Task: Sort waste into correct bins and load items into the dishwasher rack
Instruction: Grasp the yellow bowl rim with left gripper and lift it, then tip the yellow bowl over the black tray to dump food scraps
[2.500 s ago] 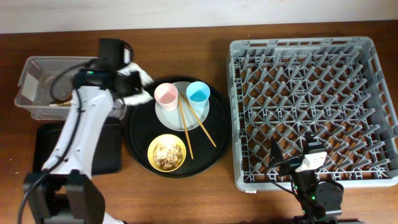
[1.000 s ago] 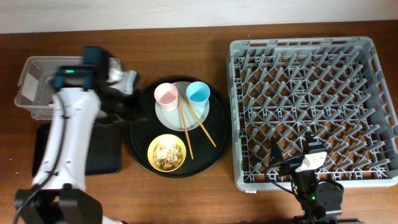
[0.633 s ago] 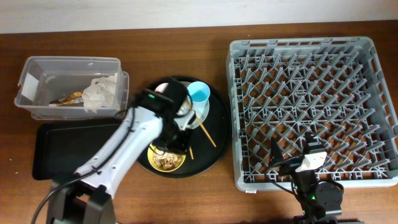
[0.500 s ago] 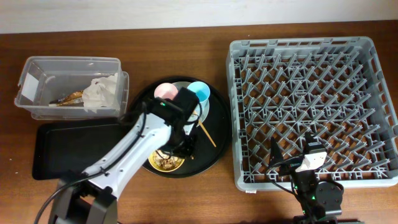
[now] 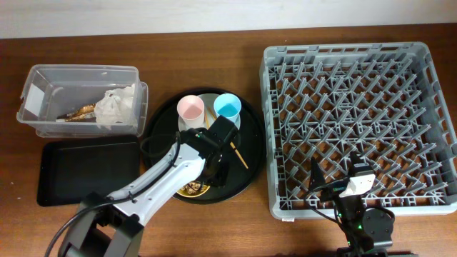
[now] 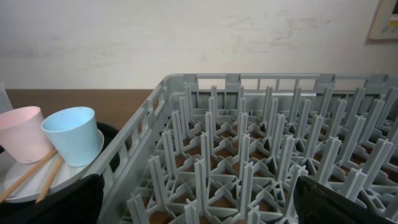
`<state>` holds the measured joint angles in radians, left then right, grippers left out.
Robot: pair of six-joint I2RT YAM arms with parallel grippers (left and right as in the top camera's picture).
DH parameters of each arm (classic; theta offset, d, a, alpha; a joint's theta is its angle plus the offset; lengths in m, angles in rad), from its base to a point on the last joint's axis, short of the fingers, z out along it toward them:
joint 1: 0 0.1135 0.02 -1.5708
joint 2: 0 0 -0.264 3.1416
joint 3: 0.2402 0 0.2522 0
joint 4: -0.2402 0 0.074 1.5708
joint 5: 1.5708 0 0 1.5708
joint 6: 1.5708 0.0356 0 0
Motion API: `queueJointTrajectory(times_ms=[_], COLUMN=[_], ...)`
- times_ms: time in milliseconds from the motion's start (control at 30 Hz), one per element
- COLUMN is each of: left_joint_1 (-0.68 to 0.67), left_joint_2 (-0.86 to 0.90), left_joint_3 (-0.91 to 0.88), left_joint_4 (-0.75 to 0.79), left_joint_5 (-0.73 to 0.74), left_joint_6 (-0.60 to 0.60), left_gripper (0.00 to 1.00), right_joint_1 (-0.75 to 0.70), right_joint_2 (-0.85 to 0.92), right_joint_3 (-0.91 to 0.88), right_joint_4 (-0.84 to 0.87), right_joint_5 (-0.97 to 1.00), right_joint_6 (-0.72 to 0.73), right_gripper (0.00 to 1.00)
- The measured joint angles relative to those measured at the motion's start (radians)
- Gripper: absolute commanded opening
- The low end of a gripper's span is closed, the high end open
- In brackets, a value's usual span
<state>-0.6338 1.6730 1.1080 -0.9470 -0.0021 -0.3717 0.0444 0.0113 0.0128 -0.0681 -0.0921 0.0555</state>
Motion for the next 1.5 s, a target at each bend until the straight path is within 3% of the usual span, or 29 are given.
queueJointTrajectory(times_ms=[300, 367, 433, 600, 700, 1000, 1333, 1500], left_joint_1=[0.000, 0.000, 0.000, 0.000, 0.000, -0.001, 0.013, 0.113], left_joint_2=[0.000, 0.000, 0.000, 0.000, 0.000, -0.002, -0.008, -0.064], left_joint_3=[-0.086, -0.097, -0.098, -0.098, -0.098, -0.098, 0.049, 0.159], left_joint_4=[0.077, 0.085, 0.100, 0.146, 0.152, 0.150, 0.010, -0.114], left_joint_5=[-0.013, -0.013, -0.014, -0.028, -0.032, -0.043, -0.048, -0.035], left_joint_6=[-0.042, -0.045, -0.050, -0.052, -0.053, -0.057, -0.046, -0.030], left_gripper=[0.29, 0.18, 0.15, 0.15, 0.07, 0.00, 0.00, 0.00], right_joint_1=[0.000, 0.000, 0.000, 0.000, 0.000, 0.000, 0.000, 0.000], right_joint_2=[0.000, 0.000, 0.000, 0.000, 0.000, 0.000, 0.000, 0.000], right_joint_3=[0.000, 0.000, 0.000, 0.000, 0.000, 0.000, 0.000, 0.000], right_joint_4=[0.000, 0.000, 0.000, 0.000, 0.000, 0.000, 0.000, 0.000], right_joint_5=[0.000, 0.000, 0.000, 0.000, 0.000, 0.000, 0.000, 0.000], right_joint_6=[0.000, 0.000, 0.000, 0.000, 0.000, 0.000, 0.000, 0.000], right_gripper=[0.98, 0.98, 0.98, 0.98, 0.98, 0.98, 0.98, 0.98])
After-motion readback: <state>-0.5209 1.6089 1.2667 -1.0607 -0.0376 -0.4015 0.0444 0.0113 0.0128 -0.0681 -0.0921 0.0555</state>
